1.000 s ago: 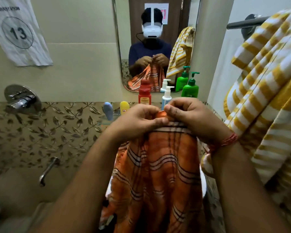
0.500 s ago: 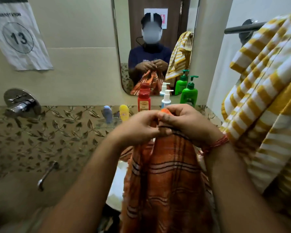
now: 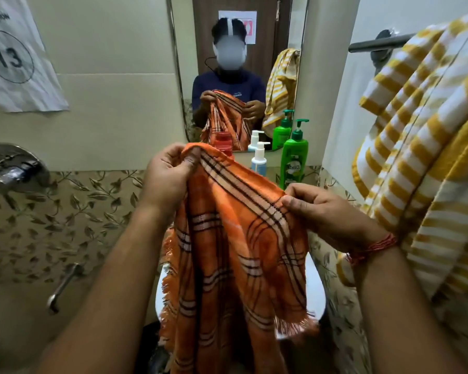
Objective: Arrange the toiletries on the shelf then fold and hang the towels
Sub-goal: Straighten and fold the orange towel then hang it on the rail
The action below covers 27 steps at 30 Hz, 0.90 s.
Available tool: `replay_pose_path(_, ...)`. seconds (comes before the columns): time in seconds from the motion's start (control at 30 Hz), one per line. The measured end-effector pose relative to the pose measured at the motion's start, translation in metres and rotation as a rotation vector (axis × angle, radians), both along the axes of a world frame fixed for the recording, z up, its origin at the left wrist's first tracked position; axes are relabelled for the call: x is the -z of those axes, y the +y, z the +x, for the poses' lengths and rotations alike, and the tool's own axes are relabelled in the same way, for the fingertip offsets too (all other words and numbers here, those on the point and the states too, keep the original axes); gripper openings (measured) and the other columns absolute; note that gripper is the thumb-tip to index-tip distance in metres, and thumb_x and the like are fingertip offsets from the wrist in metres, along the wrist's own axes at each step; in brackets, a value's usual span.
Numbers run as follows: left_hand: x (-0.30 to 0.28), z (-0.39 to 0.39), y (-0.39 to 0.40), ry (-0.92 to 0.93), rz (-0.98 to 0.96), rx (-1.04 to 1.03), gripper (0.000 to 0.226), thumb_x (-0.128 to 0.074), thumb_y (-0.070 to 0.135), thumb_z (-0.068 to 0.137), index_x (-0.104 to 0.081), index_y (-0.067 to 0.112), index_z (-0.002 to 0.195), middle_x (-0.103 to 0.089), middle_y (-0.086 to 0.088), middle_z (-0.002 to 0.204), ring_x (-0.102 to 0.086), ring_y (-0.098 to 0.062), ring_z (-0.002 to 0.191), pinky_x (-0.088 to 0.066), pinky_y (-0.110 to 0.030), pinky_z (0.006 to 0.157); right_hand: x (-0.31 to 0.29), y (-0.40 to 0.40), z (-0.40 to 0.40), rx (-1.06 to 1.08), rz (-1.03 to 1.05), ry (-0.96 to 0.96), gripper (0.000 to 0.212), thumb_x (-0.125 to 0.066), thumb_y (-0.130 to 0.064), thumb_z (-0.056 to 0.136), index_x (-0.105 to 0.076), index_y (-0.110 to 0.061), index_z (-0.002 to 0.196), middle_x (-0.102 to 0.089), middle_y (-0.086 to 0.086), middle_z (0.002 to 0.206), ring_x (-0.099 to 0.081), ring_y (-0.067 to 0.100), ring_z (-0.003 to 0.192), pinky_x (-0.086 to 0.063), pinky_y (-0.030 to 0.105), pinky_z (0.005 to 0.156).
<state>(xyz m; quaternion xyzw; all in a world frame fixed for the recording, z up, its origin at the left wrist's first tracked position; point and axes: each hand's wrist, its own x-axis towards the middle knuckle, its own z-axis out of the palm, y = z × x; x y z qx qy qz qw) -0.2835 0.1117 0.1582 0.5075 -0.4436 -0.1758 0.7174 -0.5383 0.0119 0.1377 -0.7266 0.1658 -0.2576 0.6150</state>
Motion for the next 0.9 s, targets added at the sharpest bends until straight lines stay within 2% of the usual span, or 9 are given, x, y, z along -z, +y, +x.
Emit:
replay_pose_path(0.07, 0.001, 0.006, -0.003, 0.031, -0.036, -0.179, 0.025, -0.063, 0.023, 0.098, -0.068, 0.024, 0.073, -0.065, 0.014, 0.061, -0.056, -0.002, 0.055, -0.048, -0.024, 0.055, 0.006, 0.001, 0.000, -0.059, 0.040, -0.016, 0.020, -0.070, -0.015, 0.087, -0.055, -0.006, 0.097, -0.058, 0.013, 0.077, -0.057, 0.021, 0.066, -0.048, 0.028, 0.056)
replay_pose_path(0.17, -0.001, 0.005, -0.005, 0.040, -0.036, -0.307, 0.024, -0.064, 0.029, 0.097, -0.065, 0.024, 0.074, -0.062, 0.014, 0.060, -0.053, -0.004, 0.053, -0.044, -0.027, 0.053, 0.011, 0.008, 0.005, -0.128, 0.002, 0.053, 0.030, -0.071, -0.002, 0.085, -0.061, 0.000, 0.113, -0.064, 0.028, 0.097, -0.066, 0.028, 0.088, -0.058, 0.035, 0.075)
replay_pose_path(0.23, -0.003, -0.003, -0.004, -0.018, -0.008, -0.283, 0.015, -0.066, 0.032, 0.096, -0.066, 0.028, 0.081, -0.068, 0.013, 0.073, -0.061, -0.006, 0.063, -0.054, -0.032, 0.061, 0.014, 0.015, 0.015, -0.081, -0.083, 0.126, 0.019, -0.064, 0.001, 0.092, -0.066, 0.000, 0.111, -0.073, 0.016, 0.094, -0.071, 0.020, 0.083, -0.057, 0.026, 0.069)
replay_pose_path(0.3, -0.008, -0.013, 0.003, -0.206, 0.090, -0.235, 0.009, -0.069, 0.032, 0.093, -0.066, 0.030, 0.101, -0.071, 0.012, 0.096, -0.065, 0.002, 0.079, -0.056, -0.021, 0.077, 0.015, 0.023, 0.025, 0.058, -0.127, 0.105, 0.011, -0.058, -0.007, 0.097, -0.069, -0.007, 0.099, -0.072, -0.001, 0.078, -0.068, 0.010, 0.071, -0.052, 0.020, 0.060)
replay_pose_path(0.4, -0.012, -0.027, 0.014, -0.477, 0.208, 0.047, 0.046, -0.071, 0.030, 0.090, -0.054, 0.028, 0.133, -0.064, 0.015, 0.123, -0.062, 0.011, 0.090, -0.051, -0.011, 0.081, 0.014, 0.028, 0.039, 0.199, -0.179, 0.036, 0.016, -0.054, -0.016, 0.101, -0.069, -0.017, 0.097, -0.073, -0.004, 0.088, -0.068, 0.009, 0.084, -0.052, 0.024, 0.071)
replay_pose_path(0.53, -0.002, -0.046, 0.013, -0.660, 0.463, 0.416, 0.038, -0.064, 0.041, 0.094, -0.061, 0.028, 0.129, -0.065, 0.007, 0.122, -0.062, -0.008, 0.114, -0.053, -0.039, 0.099, 0.000, 0.031, 0.047, 0.126, -0.335, 0.075, 0.016, -0.055, -0.022, 0.098, -0.069, -0.015, 0.103, -0.072, 0.003, 0.099, -0.068, 0.016, 0.095, -0.056, 0.033, 0.082)
replay_pose_path(0.63, 0.011, -0.044, 0.011, -0.554, 0.494, 0.466, 0.037, -0.062, 0.052, 0.091, -0.070, 0.018, 0.105, -0.072, -0.004, 0.102, -0.069, -0.020, 0.098, -0.055, -0.048, 0.093, -0.004, 0.028, 0.040, 0.078, -0.354, 0.099, 0.012, -0.058, -0.022, 0.098, -0.070, -0.020, 0.097, -0.071, -0.007, 0.090, -0.067, 0.009, 0.088, -0.054, 0.026, 0.076)
replay_pose_path(0.73, 0.013, -0.035, 0.014, -0.413, 0.346, 0.309, 0.030, -0.063, 0.034, 0.096, -0.065, 0.007, 0.084, -0.060, -0.008, 0.079, -0.058, -0.020, 0.072, -0.048, -0.039, 0.071, 0.001, 0.021, 0.023, 0.076, -0.236, 0.048, 0.016, -0.064, -0.026, 0.092, -0.064, -0.012, 0.085, -0.065, -0.007, 0.075, -0.061, 0.008, 0.072, -0.049, 0.022, 0.064)
replay_pose_path(0.9, 0.010, -0.013, 0.016, -0.017, 0.132, -0.032, 0.027, -0.062, 0.031, 0.097, -0.063, 0.008, 0.082, -0.064, -0.003, 0.067, -0.060, -0.017, 0.057, -0.049, -0.028, 0.053, 0.011, 0.007, -0.015, 0.103, -0.090, 0.056, 0.023, -0.066, -0.030, 0.084, -0.066, -0.007, 0.084, -0.064, 0.007, 0.077, -0.062, 0.019, 0.070, -0.052, 0.027, 0.062)
